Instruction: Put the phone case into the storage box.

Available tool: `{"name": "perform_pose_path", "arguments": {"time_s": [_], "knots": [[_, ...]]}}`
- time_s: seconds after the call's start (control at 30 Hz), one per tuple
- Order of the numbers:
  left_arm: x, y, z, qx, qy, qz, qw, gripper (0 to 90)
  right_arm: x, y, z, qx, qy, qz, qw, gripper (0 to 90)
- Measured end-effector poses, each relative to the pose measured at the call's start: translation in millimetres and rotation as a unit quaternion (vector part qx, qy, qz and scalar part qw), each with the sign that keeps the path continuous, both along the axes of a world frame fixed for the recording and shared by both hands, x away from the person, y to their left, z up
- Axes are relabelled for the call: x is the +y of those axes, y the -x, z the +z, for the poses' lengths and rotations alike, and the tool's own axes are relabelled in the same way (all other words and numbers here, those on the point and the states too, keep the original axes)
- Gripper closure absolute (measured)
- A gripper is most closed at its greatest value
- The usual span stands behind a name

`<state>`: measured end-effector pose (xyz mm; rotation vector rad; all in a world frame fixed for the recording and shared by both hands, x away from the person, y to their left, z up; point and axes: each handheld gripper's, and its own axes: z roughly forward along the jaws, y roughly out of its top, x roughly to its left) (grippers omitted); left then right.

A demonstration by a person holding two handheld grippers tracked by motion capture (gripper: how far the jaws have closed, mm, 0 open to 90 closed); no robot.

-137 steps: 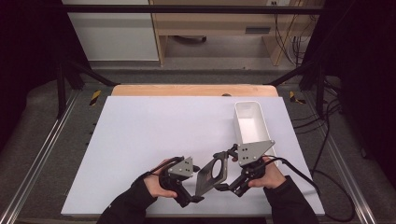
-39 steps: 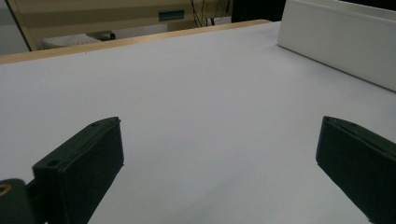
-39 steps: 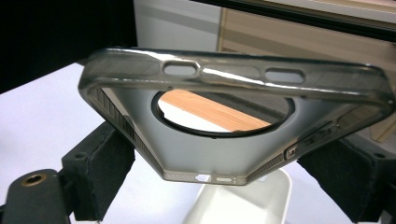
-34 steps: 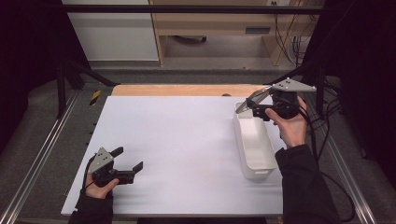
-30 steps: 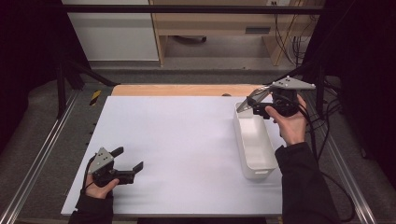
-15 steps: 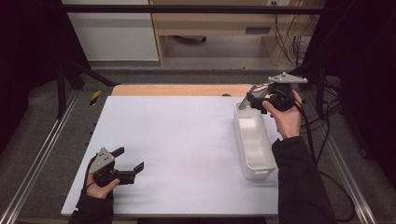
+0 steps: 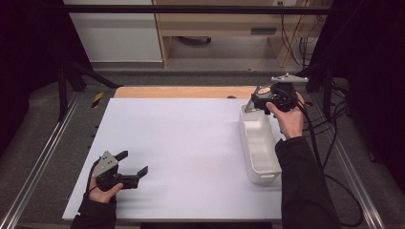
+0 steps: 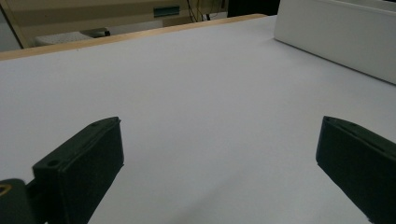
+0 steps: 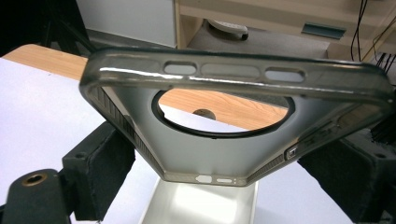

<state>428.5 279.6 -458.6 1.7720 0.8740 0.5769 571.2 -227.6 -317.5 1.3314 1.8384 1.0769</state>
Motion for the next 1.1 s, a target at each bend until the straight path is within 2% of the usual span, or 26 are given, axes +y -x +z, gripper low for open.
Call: {"name": "perform_pose_path", "arguments": {"time_s": [0.7, 1.1], "knots": [[-1.6, -0.6, -1.6, 0.0, -0.008, -0.004, 1.0, 0.4, 8.1, -16.8, -16.9, 0.033, 0.014, -0.026, 0.999, 11.8], [-2.7, -1.0, -3.0, 0.002, -0.013, -0.006, 0.9999, 0.4, 11.7, -28.0, -30.1, 0.052, 0.012, -0.042, 0.9977, 11.7]]}}
